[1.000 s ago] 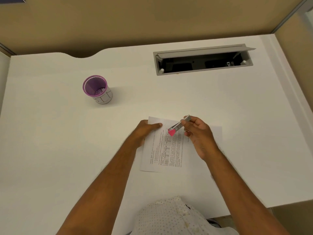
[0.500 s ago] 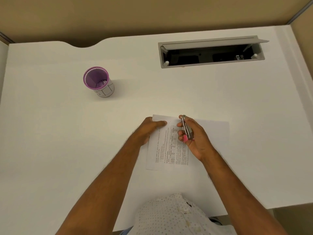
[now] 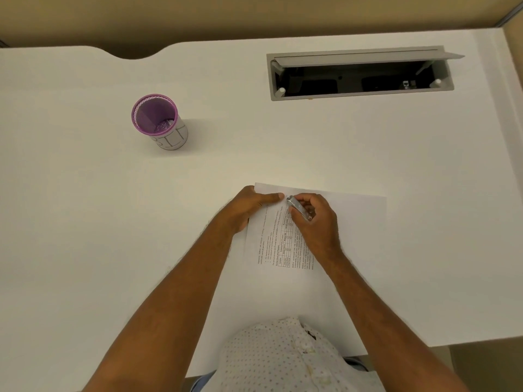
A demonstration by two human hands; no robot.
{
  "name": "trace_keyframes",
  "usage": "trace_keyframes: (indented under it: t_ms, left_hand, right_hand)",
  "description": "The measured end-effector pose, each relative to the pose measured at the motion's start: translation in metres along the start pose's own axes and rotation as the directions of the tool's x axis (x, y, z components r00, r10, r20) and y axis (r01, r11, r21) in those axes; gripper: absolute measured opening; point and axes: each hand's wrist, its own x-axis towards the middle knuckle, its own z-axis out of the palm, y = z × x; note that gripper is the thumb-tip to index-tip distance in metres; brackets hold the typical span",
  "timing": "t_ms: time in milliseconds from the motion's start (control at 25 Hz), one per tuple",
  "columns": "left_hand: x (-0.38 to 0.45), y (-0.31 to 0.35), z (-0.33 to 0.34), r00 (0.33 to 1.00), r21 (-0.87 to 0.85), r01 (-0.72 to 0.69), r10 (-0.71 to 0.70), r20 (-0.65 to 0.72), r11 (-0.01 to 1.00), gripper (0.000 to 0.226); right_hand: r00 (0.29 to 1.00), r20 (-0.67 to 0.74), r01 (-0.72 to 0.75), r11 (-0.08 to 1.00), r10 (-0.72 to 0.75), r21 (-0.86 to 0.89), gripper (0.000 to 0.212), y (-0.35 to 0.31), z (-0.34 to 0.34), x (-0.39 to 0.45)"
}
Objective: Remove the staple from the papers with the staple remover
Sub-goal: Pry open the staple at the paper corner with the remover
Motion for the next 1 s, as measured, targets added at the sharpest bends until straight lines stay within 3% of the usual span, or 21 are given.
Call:
trace_keyframes:
  t_ms: [520,720,1000]
  left_hand:
    - [0.002,-0.002,0.004,0.996,0.092,-0.006,0.014,-0.089,0.996,0.023]
    - [0.001,-0.003,0.006,0.993,0.098,-0.006,0.017,-0.115,0.995,0.033]
    - [-0.001,-0.002,0.009,0.988,0.151,-0.019,0.041,-0.147,0.988,0.027]
  right_hand:
    - [0.993,-0.115,0.012,0.996,-0.022,-0.083,0.018,-0.005,0.012,-0.006]
    - [0.990,-0.143,-0.013,0.997,0.002,-0.082,0.021,-0.008,0.015,-0.006]
    - [0.989,-0.147,-0.035,0.995,0.020,-0.098,0.023,-0.009,0.019,-0.005]
